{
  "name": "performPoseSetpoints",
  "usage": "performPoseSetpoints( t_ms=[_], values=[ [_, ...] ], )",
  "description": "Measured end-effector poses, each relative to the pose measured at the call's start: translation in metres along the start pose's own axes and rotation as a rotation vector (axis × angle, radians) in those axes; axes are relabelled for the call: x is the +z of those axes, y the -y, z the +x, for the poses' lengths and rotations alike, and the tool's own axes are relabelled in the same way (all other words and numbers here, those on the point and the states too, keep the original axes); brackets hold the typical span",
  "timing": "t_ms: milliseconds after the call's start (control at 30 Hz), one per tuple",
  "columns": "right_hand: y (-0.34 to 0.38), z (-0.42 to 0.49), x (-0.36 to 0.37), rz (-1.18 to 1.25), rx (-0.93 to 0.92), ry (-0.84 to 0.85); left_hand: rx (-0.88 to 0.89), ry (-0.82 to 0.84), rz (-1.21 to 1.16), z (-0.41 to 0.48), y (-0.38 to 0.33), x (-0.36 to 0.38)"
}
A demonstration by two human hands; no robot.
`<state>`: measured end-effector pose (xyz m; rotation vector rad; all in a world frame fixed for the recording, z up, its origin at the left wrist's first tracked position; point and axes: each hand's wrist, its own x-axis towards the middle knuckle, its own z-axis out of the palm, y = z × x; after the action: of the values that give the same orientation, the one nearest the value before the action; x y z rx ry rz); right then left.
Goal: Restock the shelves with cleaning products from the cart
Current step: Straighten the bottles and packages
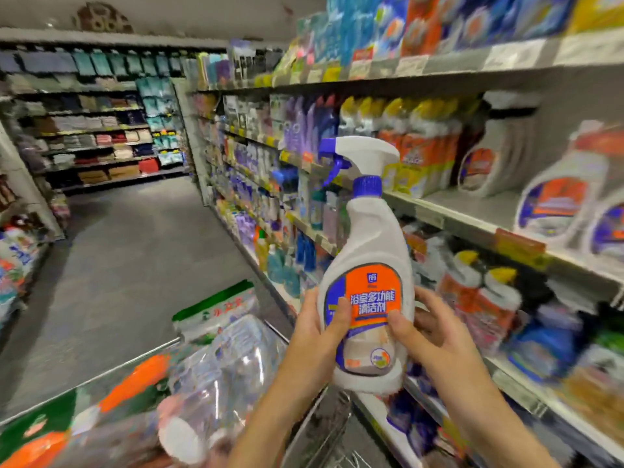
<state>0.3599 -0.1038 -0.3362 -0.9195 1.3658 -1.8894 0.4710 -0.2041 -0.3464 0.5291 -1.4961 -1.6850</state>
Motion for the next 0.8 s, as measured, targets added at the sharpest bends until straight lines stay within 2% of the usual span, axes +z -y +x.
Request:
performPoseSetpoints(
  t_ms=[367,567,800],
  values=[
    [0.029,0.101,-0.138,-0.077,-0.076,-0.126,-0.011,0.187,0.004,0.131,0.046,0.13],
    [0.04,0.159,-0.167,-0.075,-0.133,-0.18,0.026,0.176,0.005,0.201,0.049,0.17],
    [0.047,0.233,-0.185,-0.334,-0.204,-0.294,0.07,0.189,0.014,0.283,0.054,0.199]
  ],
)
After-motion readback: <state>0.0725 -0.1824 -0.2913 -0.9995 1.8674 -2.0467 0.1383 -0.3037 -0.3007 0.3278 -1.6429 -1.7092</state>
